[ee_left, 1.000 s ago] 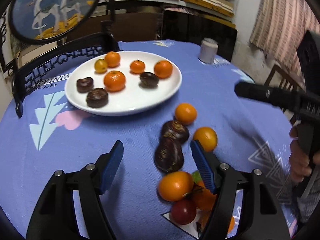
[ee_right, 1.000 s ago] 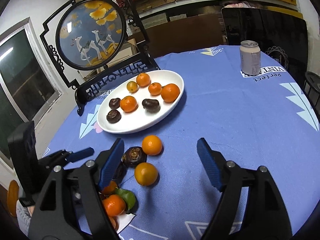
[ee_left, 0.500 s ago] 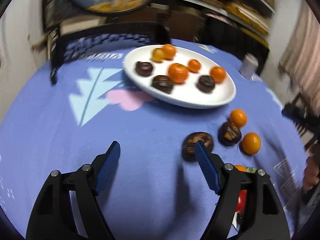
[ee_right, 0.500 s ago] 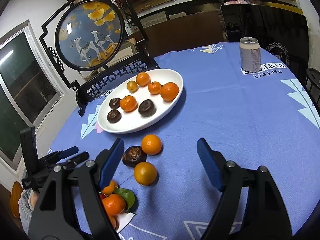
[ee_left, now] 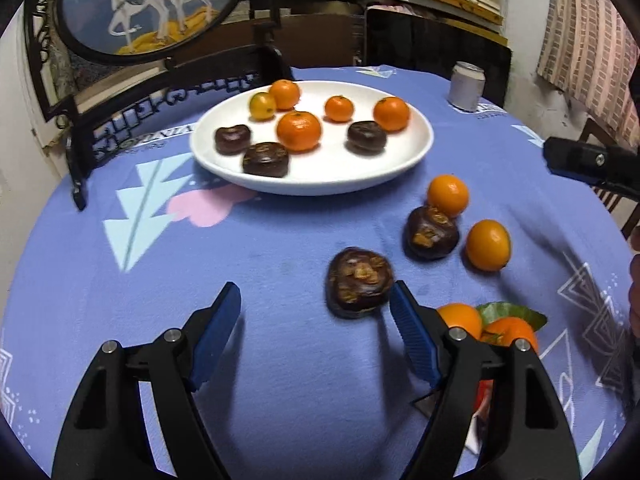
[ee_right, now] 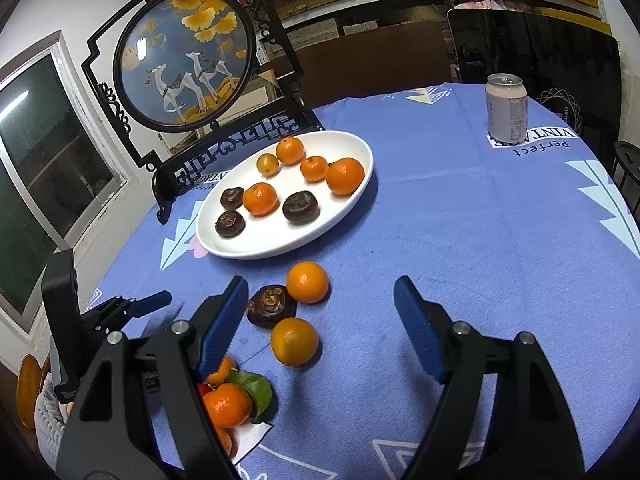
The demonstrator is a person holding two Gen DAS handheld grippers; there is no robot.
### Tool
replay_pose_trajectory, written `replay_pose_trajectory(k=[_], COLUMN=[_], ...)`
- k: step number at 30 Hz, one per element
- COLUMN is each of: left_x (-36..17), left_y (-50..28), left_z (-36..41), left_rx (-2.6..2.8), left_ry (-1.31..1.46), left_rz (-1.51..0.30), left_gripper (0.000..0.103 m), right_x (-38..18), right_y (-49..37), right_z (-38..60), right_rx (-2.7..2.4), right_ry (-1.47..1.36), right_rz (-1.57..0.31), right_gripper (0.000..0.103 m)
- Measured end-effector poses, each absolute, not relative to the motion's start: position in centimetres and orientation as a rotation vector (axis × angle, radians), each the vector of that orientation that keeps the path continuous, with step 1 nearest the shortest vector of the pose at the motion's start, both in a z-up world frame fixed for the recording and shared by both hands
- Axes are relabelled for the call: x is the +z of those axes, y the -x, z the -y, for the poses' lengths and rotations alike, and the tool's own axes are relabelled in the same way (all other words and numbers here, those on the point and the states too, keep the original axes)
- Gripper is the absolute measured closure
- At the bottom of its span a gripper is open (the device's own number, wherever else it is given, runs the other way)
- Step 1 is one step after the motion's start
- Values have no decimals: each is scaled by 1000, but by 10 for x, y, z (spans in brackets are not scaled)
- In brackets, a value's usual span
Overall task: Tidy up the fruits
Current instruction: 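Grasp a brown date with the left gripper while the right gripper grasps a tangerine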
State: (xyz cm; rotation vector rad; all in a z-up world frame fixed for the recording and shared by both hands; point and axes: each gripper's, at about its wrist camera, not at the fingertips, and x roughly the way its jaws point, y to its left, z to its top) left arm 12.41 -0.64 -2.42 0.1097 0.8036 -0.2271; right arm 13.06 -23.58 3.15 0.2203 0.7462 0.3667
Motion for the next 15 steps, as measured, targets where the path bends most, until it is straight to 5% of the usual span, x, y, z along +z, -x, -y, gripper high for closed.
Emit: replay_pose_trajectory(k=[15], left_x=[-27], left_y=[-140], left_z=[-36], left_rx=[-66], left_ry=[-37], left_rz=[-827], left_gripper=[24], right_x=[31], right_y=[-130], right_z=[235], right_rx=[378], right_ry=[-226], right_rz=[-752], right_gripper=[24])
